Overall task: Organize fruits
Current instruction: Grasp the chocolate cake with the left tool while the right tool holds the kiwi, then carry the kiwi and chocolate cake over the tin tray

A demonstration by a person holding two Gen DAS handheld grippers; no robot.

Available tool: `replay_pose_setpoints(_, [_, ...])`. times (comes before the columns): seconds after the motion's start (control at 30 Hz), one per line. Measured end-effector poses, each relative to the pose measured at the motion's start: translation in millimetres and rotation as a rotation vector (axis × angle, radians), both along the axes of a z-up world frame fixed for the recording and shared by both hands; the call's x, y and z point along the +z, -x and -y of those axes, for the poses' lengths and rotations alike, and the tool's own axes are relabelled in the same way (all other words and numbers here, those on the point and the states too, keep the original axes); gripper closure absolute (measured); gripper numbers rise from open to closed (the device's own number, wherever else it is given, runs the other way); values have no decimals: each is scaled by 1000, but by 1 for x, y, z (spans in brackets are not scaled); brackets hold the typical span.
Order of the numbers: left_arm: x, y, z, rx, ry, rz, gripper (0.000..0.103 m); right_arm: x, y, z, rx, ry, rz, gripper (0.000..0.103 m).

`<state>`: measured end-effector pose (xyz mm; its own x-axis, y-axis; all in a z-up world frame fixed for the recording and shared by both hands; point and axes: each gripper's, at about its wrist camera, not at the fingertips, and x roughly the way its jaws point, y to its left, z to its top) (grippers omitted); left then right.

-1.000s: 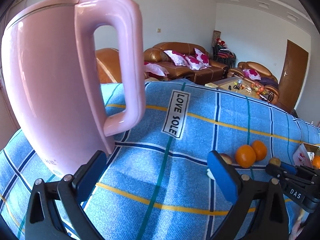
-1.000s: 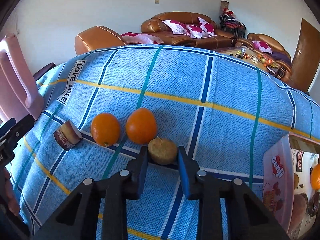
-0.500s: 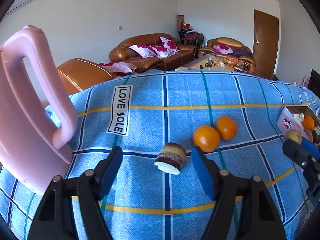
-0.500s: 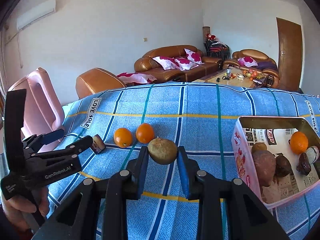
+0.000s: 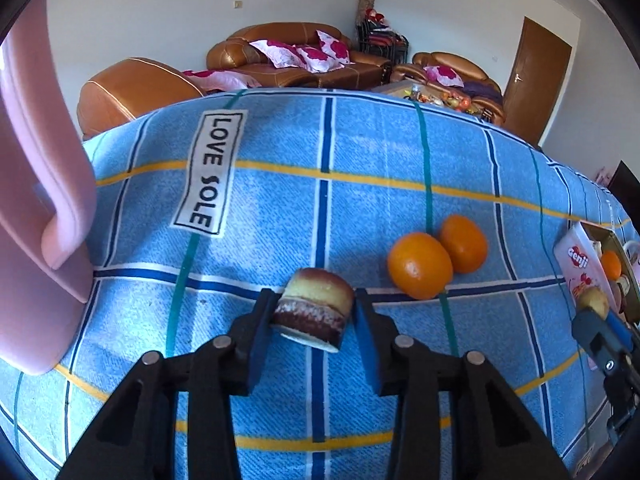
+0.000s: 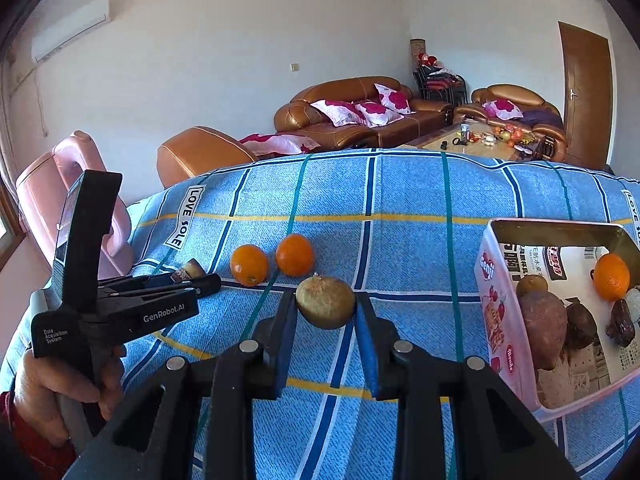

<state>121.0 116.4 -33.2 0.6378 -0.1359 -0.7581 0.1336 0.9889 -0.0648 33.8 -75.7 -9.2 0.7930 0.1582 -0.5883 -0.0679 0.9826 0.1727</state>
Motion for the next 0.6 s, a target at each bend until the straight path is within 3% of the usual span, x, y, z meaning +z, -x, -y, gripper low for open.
replay_pose_setpoints(0.3, [29,48,-5,172,-31,280,62,10,14,-1,-69,47,109,72])
replay_pose_setpoints(0.47, [36,65,7,203,-87,355,62,16,22,-3,-97,98,163,72])
replay_pose_setpoints(0.6, [38,74,16,196,-97,370,62,18,26,-6,-101,120,183,72])
